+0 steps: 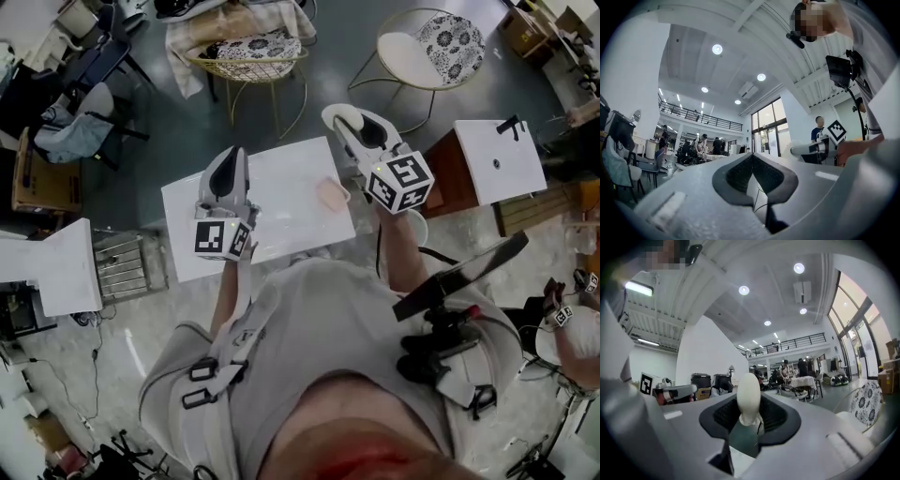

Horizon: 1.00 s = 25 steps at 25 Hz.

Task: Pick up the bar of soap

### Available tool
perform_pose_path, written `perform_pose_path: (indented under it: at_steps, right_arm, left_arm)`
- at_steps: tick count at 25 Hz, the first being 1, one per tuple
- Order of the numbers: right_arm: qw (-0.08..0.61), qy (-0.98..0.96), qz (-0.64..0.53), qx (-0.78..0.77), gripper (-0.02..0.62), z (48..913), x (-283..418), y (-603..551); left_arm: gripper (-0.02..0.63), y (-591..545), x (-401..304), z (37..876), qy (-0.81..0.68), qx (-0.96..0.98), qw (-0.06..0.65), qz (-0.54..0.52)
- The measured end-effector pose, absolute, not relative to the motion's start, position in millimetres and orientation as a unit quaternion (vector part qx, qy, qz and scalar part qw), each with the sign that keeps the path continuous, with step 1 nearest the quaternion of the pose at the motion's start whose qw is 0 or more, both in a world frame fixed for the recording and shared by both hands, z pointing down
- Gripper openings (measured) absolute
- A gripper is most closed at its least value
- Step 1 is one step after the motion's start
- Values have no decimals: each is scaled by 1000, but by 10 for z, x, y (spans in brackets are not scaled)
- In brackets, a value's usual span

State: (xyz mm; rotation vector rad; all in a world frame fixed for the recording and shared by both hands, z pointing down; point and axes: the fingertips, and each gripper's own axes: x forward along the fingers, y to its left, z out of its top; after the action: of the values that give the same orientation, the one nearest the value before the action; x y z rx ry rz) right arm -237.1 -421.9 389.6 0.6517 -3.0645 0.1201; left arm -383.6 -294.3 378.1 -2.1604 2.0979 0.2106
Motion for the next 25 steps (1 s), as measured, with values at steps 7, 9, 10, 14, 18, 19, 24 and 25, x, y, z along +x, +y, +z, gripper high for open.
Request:
perform_pose_path:
  at_steps: [7,9,10,14,18,19,24,25]
  right_arm:
    - [-37,-984,-31,170,117,3258,-2448,-3924]
    - [-34,-986,-29,162,117,3274,-2499,-3921]
    - [-32,-986,-26,160,117,3300,-2518,-3922]
    - [-23,-986,-12,166,117,3394,-2548,-3922]
    - [-18,-985,-5,173,117,3428,-2564,-3939]
    - [-17,-985,-5,173,117,3427,-2562,-3951]
    - [-18,-984,-6,177,117,3407,-2540,-3980]
    - [-17,-984,-7,177,117,3407,-2538,-3983]
  left_arm:
    - [-2,-2949,-3893,3609,693,-714,80,61]
    - [-2,-2940,-3903,3608,695,-712,82,60]
    - [-2,-2928,-3905,3619,696,-711,81,59]
    - [-2,-2870,-3904,3676,695,-713,74,58]
    - [-2,-2836,-3937,3695,695,-713,71,59]
    - [-2,-2834,-3940,3688,696,-712,71,60]
    - [-2,-2822,-3921,3665,696,-711,71,63]
    - [-2,-2820,-3912,3670,696,-711,70,63]
